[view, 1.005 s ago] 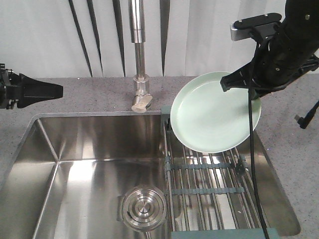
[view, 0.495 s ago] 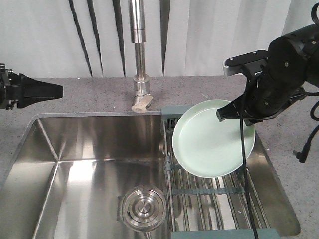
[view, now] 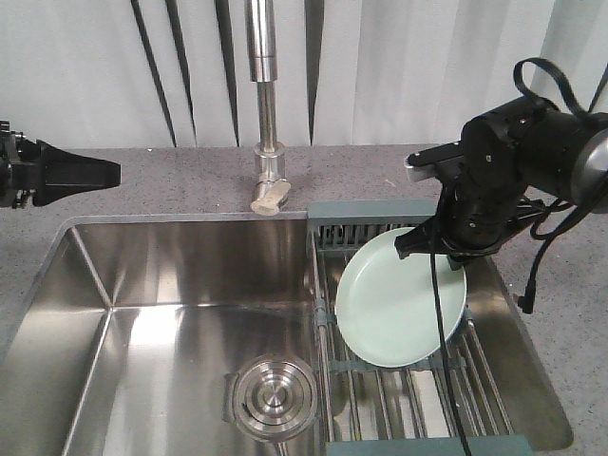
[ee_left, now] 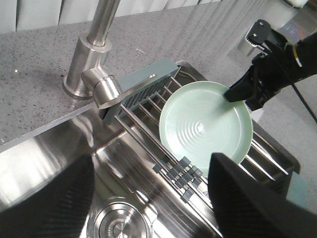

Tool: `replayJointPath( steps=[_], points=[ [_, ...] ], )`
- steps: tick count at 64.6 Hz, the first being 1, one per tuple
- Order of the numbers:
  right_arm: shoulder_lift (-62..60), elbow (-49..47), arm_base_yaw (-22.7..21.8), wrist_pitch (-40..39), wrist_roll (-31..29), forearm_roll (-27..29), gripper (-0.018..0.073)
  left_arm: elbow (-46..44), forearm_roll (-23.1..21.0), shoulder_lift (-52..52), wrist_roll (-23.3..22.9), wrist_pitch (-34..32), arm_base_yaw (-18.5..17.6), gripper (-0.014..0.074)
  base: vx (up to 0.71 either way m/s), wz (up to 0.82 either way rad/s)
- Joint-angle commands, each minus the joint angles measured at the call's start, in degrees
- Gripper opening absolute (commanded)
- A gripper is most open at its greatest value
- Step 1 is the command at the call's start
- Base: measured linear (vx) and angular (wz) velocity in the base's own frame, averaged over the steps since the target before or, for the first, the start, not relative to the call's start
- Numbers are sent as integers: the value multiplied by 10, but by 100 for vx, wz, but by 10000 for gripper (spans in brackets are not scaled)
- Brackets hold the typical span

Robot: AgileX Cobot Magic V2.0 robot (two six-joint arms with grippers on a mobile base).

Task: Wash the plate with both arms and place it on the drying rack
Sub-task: 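Lower the plate with the right gripper toward the dish rack, then set the pale green plate flat in the rack and open the right gripper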

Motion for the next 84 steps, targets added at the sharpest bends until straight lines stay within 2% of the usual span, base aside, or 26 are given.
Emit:
replayJointPath(
  steps=[1,7,16,28,46,67,84],
  points=[
    [-17,-13,-1,-28,12,-16,74,-12,-44,-24,2,24,1,471,0,0],
    [-11,-15,-1,-31,18,-20,118,-12,-44,-24,2,24,1,471,0,0],
    [-9,-15,-1,-33,34,-29,230,-12,-44,-24,2,24,1,471,0,0],
    [-23,-15,-1,-39,74,-54,344,-12,-44,-24,2,24,1,471,0,0],
    [-107,-1,0,-86,68,-54,350,-12,-44,-24,2,24,1,471,0,0],
    [-299,205,0,-276,61,-60,350,-12,-44,-24,2,24,1,471,0,0],
    [-467,353,0,-352,61,-68,347,-12,-44,-24,2,24,1,471,0,0]
  ],
)
